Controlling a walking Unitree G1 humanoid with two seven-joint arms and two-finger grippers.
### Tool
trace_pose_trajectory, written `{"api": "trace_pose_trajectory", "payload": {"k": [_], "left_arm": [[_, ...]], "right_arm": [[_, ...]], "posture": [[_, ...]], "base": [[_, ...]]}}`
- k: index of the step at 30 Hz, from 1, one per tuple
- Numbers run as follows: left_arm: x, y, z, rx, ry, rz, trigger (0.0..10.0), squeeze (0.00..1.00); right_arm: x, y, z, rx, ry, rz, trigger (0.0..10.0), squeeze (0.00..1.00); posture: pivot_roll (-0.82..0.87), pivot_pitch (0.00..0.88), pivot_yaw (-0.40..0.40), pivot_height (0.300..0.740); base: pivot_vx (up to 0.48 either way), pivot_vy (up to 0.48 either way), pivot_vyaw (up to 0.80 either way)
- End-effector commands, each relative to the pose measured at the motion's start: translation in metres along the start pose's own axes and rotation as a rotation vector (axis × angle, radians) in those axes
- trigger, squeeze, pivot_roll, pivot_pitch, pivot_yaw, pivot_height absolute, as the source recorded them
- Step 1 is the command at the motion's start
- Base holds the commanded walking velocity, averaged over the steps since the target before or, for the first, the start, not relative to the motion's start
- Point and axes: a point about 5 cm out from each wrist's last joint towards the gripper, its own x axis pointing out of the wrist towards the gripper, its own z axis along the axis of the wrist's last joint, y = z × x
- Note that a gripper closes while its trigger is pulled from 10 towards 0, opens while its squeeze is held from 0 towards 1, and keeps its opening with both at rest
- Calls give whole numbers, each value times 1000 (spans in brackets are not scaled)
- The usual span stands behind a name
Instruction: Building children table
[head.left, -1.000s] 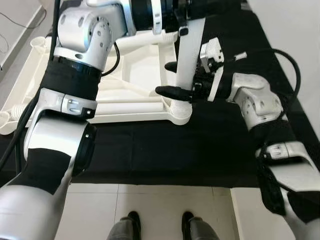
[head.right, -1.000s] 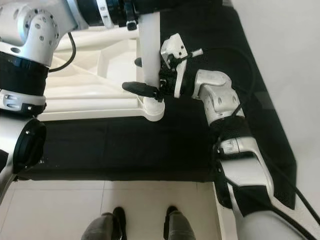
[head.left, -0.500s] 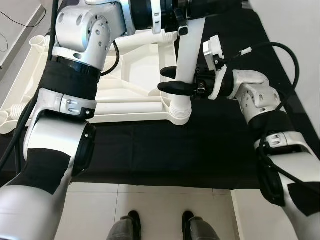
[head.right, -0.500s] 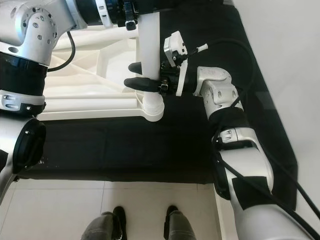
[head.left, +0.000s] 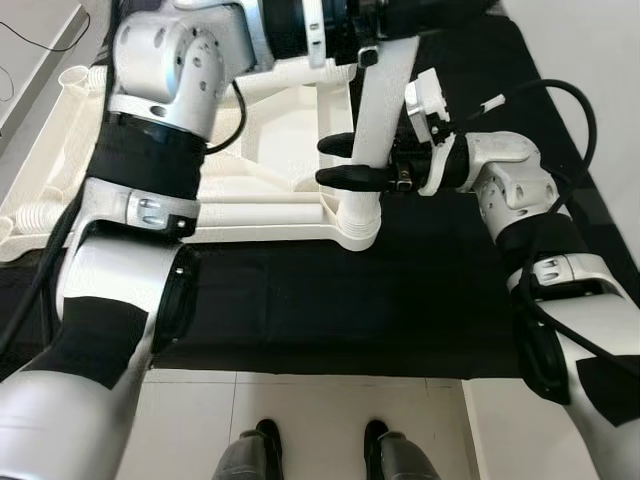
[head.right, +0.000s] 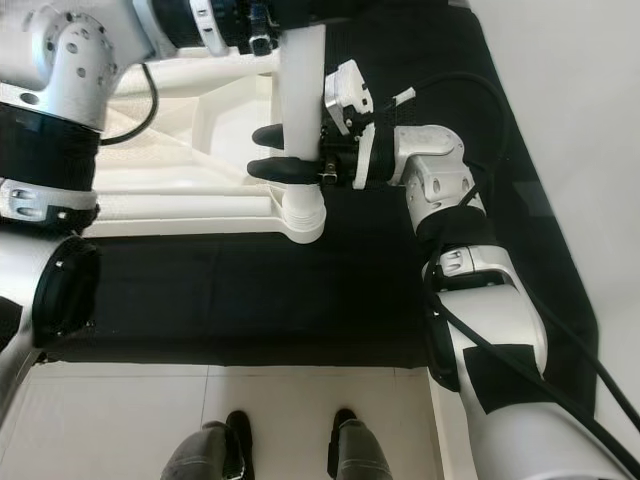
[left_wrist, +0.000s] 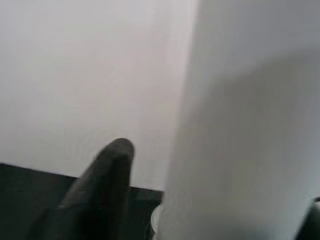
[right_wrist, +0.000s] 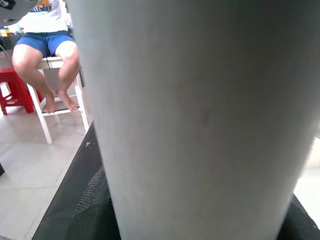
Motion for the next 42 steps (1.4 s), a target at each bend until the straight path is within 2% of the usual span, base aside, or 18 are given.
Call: {"api": "trace_pose_trajectory", "payload": {"k": [1, 2, 4, 5, 6, 7, 9, 10, 12, 17, 26, 27, 28, 29, 34, 42], "left_arm": [[18, -10, -2, -15, 10, -60, 10000, 1000], [18, -9, -2, -9, 12, -57, 10000, 0], [17, -9, 0, -7, 7, -41, 10000, 0], [17, -9, 0, -7, 7, -41, 10000, 0], [17, -8, 1, -7, 5, -33, 10000, 0], [17, -8, 1, -7, 5, -33, 10000, 0], [15, -7, 0, -16, 6, -25, 10000, 0], [15, -7, 0, -16, 6, -25, 10000, 0], [14, -6, -3, -23, 12, -25, 10000, 0], [21, -9, -7, -21, 11, -41, 10000, 0], [16, -7, -6, -11, 29, -33, 10000, 0], [16, -8, -8, -14, 37, -39, 3176, 0], [16, -8, -8, -14, 37, -39, 3176, 0], [17, -8, -10, -19, 43, -39, 0, 0], [19, -8, -13, -33, 55, -52, 0, 0], [20, -8, -13, -39, 52, -55, 0, 0]], "right_arm": [[28, 10, -14, 18, 33, 42, 0, 0], [27, 9, -21, 25, 65, -19, 0, 0], [30, 13, -42, 60, 148, -268, 0, 0], [30, 13, -42, 60, 148, -268, 0, 0], [31, 19, -55, 90, 215, -396, 0, 0], [31, 19, -55, 90, 215, -396, 0, 0], [32, 48, -71, 181, 276, -553, 0, 0], [32, 48, -71, 181, 276, -553, 0, 0], [28, 59, -72, 220, 292, -670, 0, 0], [26, 55, -68, 231, 291, -738, 0, 0], [24, 60, -61, 227, 293, -808, 0, 0], [25, 65, -58, 232, 296, -830, 0, 0], [25, 65, -58, 232, 296, -830, 0, 0], [26, 69, -56, 237, 298, -844, 0, 0], [31, 77, -53, 248, 290, -847, 0, 0], [30, 74, -48, 240, 274, -855, 0, 0]], "posture": [[64, 297, 49, 740], [64, 297, 49, 740], [46, 302, -3, 740], [46, 302, -3, 740], [46, 301, -1, 740], [46, 301, -1, 740], [43, 316, 12, 740], [43, 316, 12, 740], [32, 310, 15, 740], [27, 301, 16, 740], [20, 298, 23, 740], [20, 299, 25, 740], [20, 299, 25, 740], [18, 298, 25, 740], [17, 298, 26, 740], [21, 295, 31, 740]], "base": [[0, 0, 0], [0, 0, 0], [0, 0, 0], [0, 0, 0], [0, 0, 0], [0, 0, 0], [0, 0, 0], [0, 0, 0], [0, 0, 0], [0, 0, 0], [0, 0, 0], [0, 0, 0], [0, 0, 0], [0, 0, 0], [0, 0, 0], [0, 0, 0]]}}
